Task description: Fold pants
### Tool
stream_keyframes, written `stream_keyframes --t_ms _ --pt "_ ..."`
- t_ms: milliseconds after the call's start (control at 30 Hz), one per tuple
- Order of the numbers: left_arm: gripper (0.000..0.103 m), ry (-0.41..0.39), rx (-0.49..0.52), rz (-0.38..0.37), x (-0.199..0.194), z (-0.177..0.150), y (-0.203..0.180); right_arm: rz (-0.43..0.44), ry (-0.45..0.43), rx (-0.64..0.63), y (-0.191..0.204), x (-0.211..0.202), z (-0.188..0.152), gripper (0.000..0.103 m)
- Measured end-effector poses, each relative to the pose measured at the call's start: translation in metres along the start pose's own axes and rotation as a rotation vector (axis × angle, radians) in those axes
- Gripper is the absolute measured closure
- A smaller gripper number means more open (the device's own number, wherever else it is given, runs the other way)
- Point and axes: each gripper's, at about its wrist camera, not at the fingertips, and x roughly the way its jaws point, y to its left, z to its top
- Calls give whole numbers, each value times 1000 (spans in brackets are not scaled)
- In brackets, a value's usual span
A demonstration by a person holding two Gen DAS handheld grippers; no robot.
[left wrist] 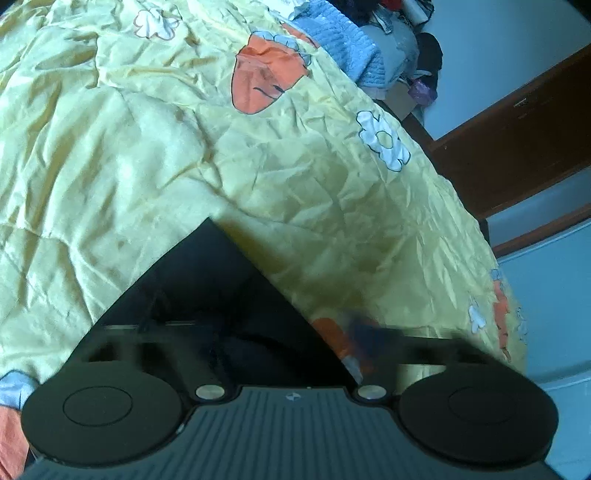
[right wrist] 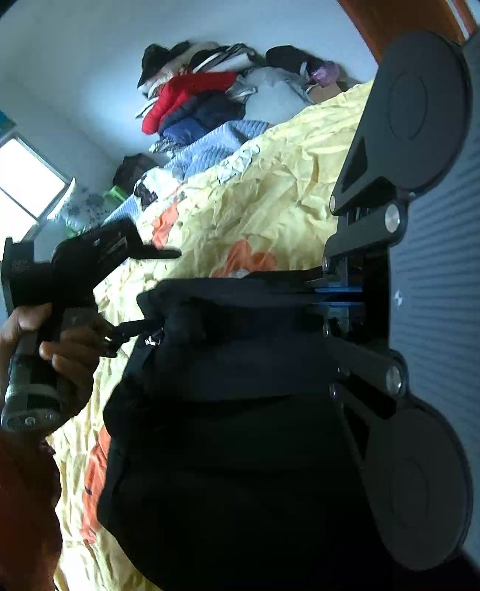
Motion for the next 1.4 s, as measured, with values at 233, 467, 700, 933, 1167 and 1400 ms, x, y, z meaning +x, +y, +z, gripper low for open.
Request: stream_keyframes --t_ms 233,467,700,933,1167,1400 --pt "100 -50 -33 -86 -34 -34 16 -1 -21 85 4 -20 4 98" --pt "100 -140 82 -146 -122 -116 36 100 -52 212 36 -76 2 98" --pt "100 -112 80 -79 -151 -188 86 241 -52 257 102 -116 0 98" --pt "99 -107 104 4 -144 -219 108 262 -44 327 130 -120 -10 99" --pt "78 -153 235 104 -150 -230 90 230 -45 419 133 -117 -20 98" --pt "77 -334 353 192 -196 -245 58 96 -79 588 120 -179 -57 93"
